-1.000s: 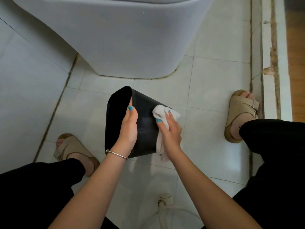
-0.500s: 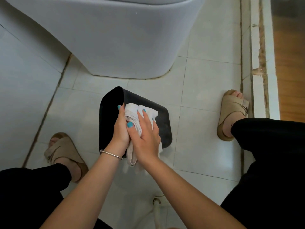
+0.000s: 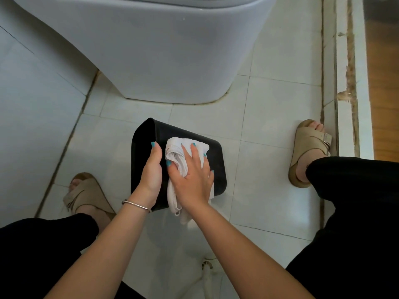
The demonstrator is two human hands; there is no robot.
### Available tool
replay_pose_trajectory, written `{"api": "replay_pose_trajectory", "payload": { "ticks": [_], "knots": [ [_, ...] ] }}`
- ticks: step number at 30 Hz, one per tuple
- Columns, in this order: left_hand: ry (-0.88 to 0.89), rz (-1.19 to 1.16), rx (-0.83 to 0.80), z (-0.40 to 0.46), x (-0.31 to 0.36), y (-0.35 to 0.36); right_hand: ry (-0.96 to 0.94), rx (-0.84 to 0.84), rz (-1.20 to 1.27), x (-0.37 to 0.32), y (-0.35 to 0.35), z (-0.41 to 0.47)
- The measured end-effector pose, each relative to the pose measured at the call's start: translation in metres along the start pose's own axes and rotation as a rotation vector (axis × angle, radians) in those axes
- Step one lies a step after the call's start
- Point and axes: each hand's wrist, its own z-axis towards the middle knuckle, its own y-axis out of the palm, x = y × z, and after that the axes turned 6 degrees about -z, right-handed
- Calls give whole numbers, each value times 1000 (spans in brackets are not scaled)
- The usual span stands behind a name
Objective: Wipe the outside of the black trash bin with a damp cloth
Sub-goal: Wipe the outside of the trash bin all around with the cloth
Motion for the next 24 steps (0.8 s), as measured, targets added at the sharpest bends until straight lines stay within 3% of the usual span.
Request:
{"api": "replay_pose_trajectory", "payload": {
  "ticks": [7,13,18,24],
  "knots": [
    [9,44,46,-2,6,7,132,3,56,27,-17,27],
    [115,199,71,-4,8,23,370,12,178,60,-21,61],
    [77,218,99,1,5,25,525,8,295,77,-23,79],
    [45,217,124,1,9,23,476,11,383,77,-18,79]
  ]
}}
